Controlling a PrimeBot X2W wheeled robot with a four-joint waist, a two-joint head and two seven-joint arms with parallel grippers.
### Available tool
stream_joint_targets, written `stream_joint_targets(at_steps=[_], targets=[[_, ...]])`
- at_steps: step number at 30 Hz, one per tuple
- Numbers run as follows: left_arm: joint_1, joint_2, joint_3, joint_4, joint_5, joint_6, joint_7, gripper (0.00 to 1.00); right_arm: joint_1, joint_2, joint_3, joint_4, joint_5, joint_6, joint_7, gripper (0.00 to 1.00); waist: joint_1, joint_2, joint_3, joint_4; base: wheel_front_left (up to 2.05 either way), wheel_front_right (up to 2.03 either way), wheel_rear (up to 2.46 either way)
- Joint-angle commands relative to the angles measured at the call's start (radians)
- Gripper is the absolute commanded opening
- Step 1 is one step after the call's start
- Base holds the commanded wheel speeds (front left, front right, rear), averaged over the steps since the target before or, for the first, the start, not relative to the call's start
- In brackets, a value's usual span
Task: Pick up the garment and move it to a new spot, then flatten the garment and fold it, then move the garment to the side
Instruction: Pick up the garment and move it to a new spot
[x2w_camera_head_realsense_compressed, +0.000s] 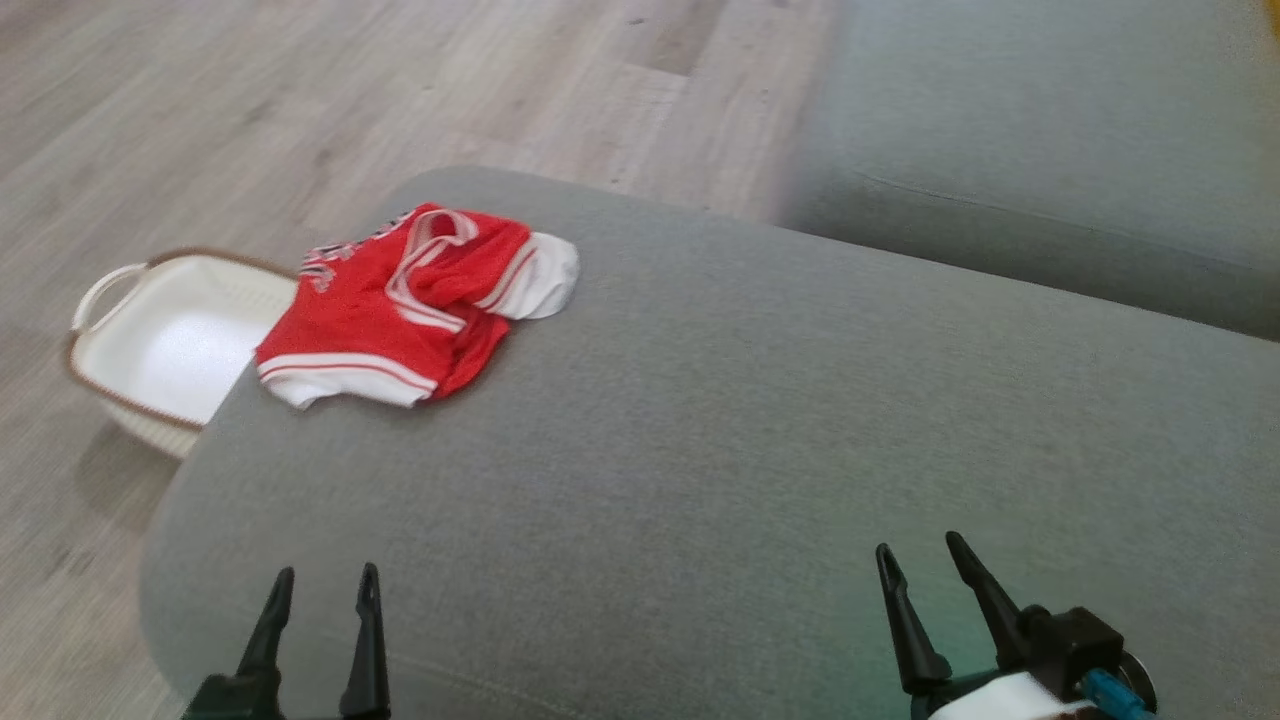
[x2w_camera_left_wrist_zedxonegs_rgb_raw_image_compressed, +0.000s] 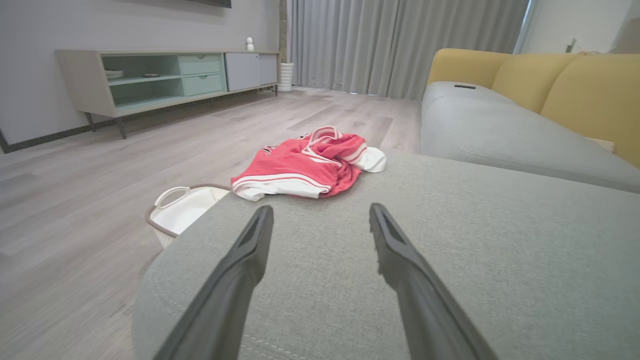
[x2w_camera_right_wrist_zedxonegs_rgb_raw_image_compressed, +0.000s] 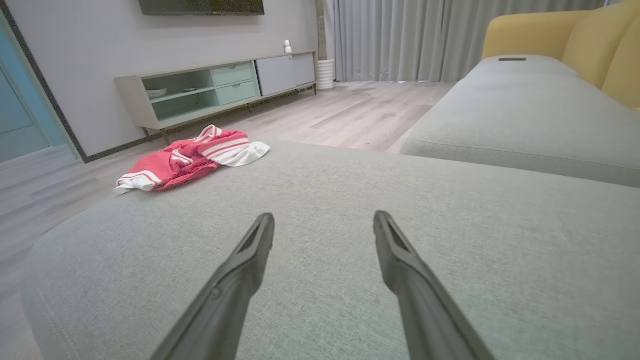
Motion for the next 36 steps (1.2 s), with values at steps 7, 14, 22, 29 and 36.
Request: stream_joint_targets(at_steps=[7,14,22,29,36], targets=[[-0.041,-0.005,0.035,-0.058,-0.016,0.022,-0.005,1.0,-0.049,-0.004,0.029,-0.018,-0.013,0.004,-0.014,1.0,0.0001,0.0,0.041,0.053,0.0,0.0,0.0],[-0.16,0.0,0.041,-0.099,0.006,-0.015,-0.005,1.0,-0.065,-0.047,-0.002,-0.028,-0.031,0.004,-0.014,1.0,0.0001,0.0,0.135,0.076,0.0,0.0,0.0],[-0.441,0.021,0.095,-0.083,-0.039,-0.062,-0.005,1.0,-0.115,-0.135,-0.044,-0.065,-0.053,0.004,-0.014,1.0,0.0001,0.0,0.283,0.029,0.0,0.0,0.0],[-0.829,0.069,0.096,0.216,-0.086,-0.101,0.182,1.0,-0.176,-0.223,-0.078,-0.106,-0.062,0.004,-0.014,1.0,0.0001,0.0,0.419,-0.031,0.0,0.0,0.0],[-1.124,0.121,0.133,0.619,-0.138,-0.095,0.346,1.0,-0.214,-0.288,-0.099,-0.154,-0.055,0.004,-0.014,1.0,0.0001,0.0,0.537,-0.095,0.0,0.0,0.0]])
